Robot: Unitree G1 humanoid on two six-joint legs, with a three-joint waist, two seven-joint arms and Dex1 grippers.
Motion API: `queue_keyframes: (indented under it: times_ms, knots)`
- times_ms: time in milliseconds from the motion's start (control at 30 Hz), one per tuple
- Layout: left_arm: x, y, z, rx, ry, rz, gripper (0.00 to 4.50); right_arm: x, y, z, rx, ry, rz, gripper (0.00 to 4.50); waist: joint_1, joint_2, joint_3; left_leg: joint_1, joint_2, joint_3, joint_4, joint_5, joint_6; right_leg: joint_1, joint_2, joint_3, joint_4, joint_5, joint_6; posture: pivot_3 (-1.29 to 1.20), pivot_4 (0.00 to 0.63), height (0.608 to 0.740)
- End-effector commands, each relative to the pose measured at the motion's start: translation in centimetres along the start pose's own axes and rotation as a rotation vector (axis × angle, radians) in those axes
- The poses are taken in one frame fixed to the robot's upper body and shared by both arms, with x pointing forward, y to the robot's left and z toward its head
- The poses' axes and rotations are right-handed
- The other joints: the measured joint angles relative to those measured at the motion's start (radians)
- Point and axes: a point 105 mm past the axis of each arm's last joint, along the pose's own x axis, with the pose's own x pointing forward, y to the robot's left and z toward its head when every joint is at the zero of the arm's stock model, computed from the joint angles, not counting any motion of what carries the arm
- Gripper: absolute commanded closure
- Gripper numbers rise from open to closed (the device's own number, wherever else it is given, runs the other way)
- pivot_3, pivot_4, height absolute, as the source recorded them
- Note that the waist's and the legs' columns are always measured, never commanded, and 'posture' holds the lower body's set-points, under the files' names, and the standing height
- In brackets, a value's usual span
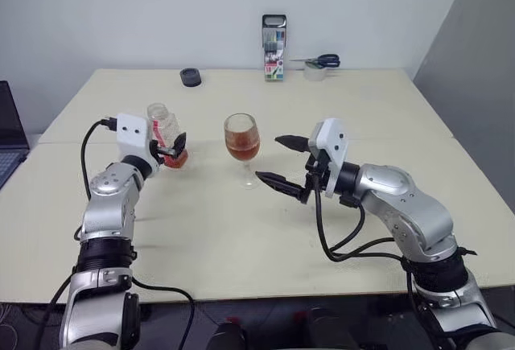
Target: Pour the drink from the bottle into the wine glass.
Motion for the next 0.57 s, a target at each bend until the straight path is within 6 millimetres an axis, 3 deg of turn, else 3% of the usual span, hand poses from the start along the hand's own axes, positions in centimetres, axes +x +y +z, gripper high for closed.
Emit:
queue_keyframes:
  times_ms: [33, 267, 567]
  knots:
    - [-2.8, 2.5, -4.9, -0.269, 0.075, 0.037, 0.03, -0.1, 1.8, 3.2, -0.093, -0.024, 0.161, 0.00, 0.002, -0.001, -0.007, 0.000, 0.000, 0.000, 0.000, 0.000, 0.000, 0.001, 0.000, 0.000, 0.000, 0.000, 0.000, 0.00, 0.000, 0.740]
    - [-5.9, 4.3, -6.3, -0.135, 0.146, 0.258, 0.03, -1.1, 2.0, 1.8, -0.040, -0.010, 0.145, 0.00, 0.006, -0.003, -0.025, 0.002, 0.001, -0.001, 0.000, 0.000, 0.000, 0.001, 0.002, 0.000, 0.002, 0.000, 0.000, 0.00, 0.000, 0.740]
    - [-7.4, 2.8, -5.2, -0.155, 0.068, 0.185, 0.03, -2.0, 1.4, -2.1, 0.073, -0.026, -0.037, 0.00, 0.017, -0.002, -0.033, 0.004, 0.001, 0.001, 0.000, 0.000, 0.001, 0.002, 0.002, 0.001, 0.002, 0.000, 0.000, 0.00, 0.000, 0.740]
